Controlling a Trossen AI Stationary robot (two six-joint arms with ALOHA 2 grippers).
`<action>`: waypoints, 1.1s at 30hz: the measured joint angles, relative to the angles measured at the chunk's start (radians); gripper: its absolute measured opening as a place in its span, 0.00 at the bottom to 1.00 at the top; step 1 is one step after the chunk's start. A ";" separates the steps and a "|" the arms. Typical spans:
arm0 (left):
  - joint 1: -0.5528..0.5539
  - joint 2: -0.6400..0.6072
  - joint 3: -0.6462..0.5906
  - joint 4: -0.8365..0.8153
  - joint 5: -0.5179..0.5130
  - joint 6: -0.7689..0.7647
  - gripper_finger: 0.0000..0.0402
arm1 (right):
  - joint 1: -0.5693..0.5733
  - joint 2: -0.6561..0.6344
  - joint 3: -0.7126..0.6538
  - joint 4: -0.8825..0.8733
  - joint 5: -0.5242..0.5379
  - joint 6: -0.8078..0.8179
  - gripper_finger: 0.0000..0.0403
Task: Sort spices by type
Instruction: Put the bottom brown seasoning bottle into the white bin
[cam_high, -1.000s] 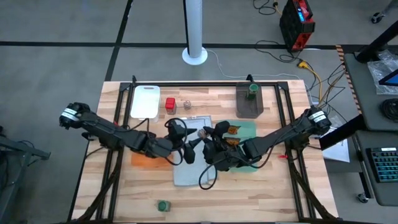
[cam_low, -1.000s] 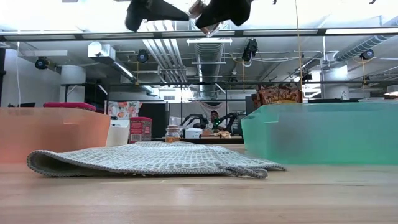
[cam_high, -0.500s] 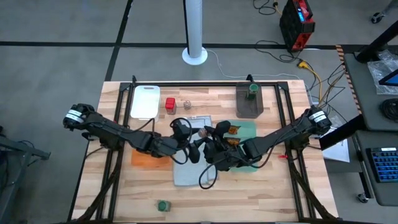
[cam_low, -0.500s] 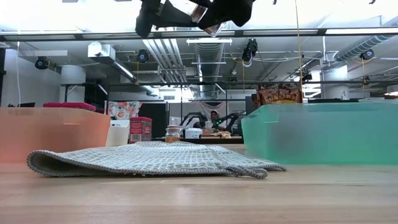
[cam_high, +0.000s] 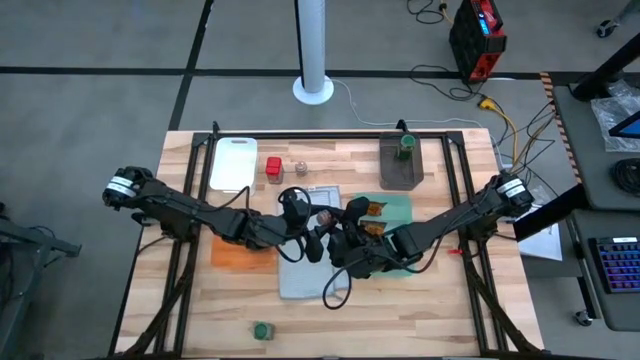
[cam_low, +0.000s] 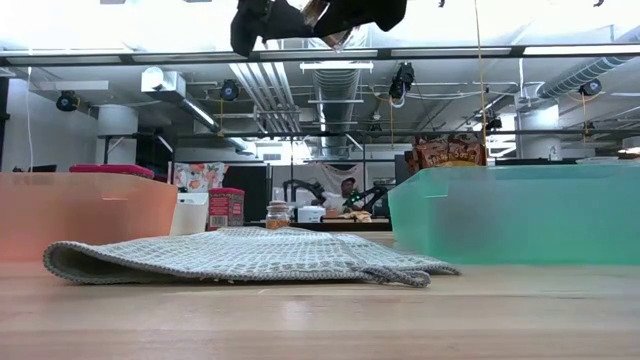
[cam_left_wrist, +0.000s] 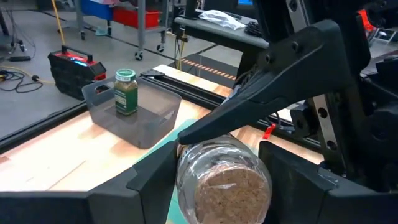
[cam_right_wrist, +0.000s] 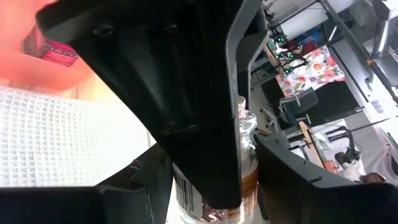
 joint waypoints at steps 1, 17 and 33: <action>0.000 0.000 0.000 0.000 -0.002 -0.001 0.51 | 0.000 0.000 0.000 0.001 0.000 0.001 0.45; -0.003 -0.004 0.000 -0.030 0.010 0.009 0.41 | -0.002 0.000 0.000 0.001 0.000 0.011 0.62; 0.075 -0.201 0.008 -0.485 0.012 0.002 0.41 | -0.003 0.000 0.019 -0.002 0.016 0.024 0.61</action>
